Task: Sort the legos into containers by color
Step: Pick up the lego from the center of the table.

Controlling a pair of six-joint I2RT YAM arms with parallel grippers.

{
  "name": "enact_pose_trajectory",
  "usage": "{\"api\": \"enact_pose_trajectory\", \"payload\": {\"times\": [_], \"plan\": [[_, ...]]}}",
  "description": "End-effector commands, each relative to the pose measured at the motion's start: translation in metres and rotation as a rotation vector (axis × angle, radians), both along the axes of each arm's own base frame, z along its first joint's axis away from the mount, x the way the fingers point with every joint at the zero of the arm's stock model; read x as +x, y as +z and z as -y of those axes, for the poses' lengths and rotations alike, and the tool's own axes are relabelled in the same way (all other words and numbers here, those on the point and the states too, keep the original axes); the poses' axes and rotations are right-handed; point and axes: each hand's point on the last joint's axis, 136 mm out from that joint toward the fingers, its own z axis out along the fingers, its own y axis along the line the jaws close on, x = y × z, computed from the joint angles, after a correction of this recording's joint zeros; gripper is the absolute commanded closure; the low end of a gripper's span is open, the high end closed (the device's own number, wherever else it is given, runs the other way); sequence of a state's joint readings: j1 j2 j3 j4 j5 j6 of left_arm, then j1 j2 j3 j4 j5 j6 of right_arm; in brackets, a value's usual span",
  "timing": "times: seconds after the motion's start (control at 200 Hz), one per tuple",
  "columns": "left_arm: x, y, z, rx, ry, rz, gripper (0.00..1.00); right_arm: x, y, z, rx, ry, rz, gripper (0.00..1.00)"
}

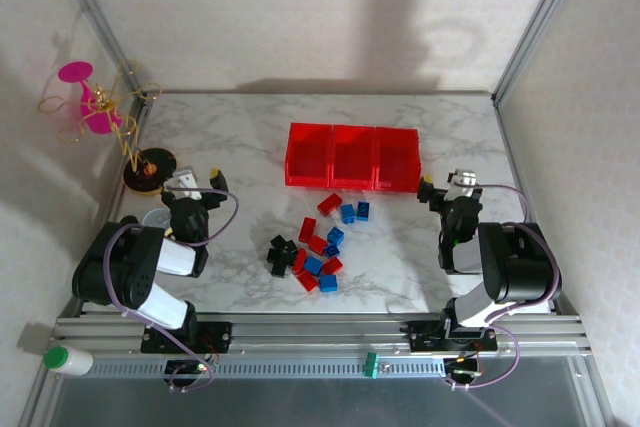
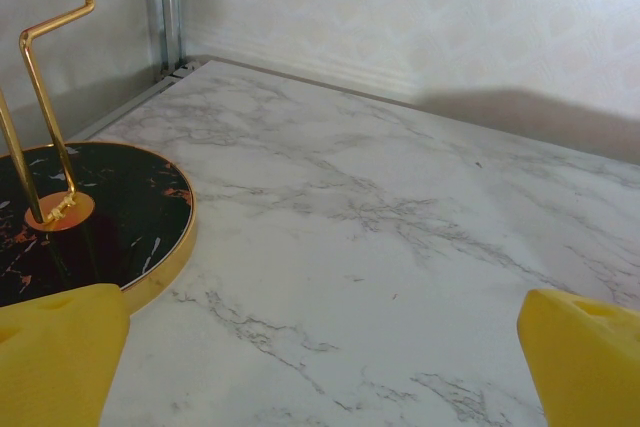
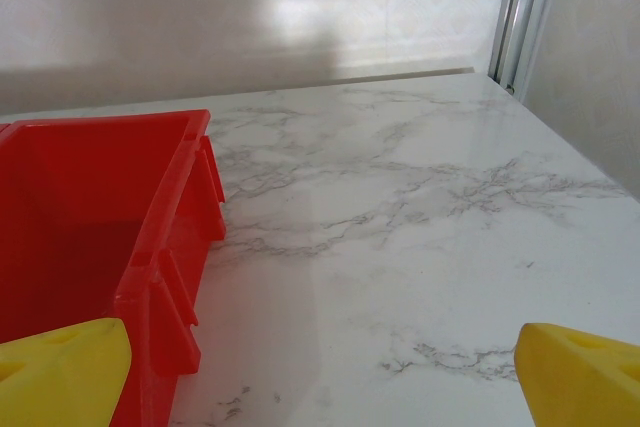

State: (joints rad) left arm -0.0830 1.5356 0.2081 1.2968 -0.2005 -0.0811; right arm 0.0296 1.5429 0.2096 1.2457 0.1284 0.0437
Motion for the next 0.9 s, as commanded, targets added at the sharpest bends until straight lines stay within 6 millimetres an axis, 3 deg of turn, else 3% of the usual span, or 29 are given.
{"api": "enact_pose_trajectory", "payload": {"times": [0.0,0.461,0.706,0.756,0.896], "plan": [[0.005,0.004,0.000,0.006,-0.011,0.008,0.01,0.004,0.013,0.000,-0.009,0.007,0.047,0.01],[0.006,0.012,0.002,0.011,-0.017,0.001,0.01,0.003,0.015,0.000,-0.010,0.008,0.053,0.01],[-0.001,0.046,0.003,-0.011,-0.013,0.032,0.01,-0.001,0.027,0.015,0.022,-0.088,0.022,0.01],[-0.002,0.055,0.004,-0.031,-0.018,0.040,0.01,0.007,0.039,0.020,0.044,-0.121,0.021,0.01],[-0.002,0.076,0.007,-0.139,-0.024,0.065,0.01,0.005,0.043,0.046,0.183,-0.318,-0.047,0.01]]}}
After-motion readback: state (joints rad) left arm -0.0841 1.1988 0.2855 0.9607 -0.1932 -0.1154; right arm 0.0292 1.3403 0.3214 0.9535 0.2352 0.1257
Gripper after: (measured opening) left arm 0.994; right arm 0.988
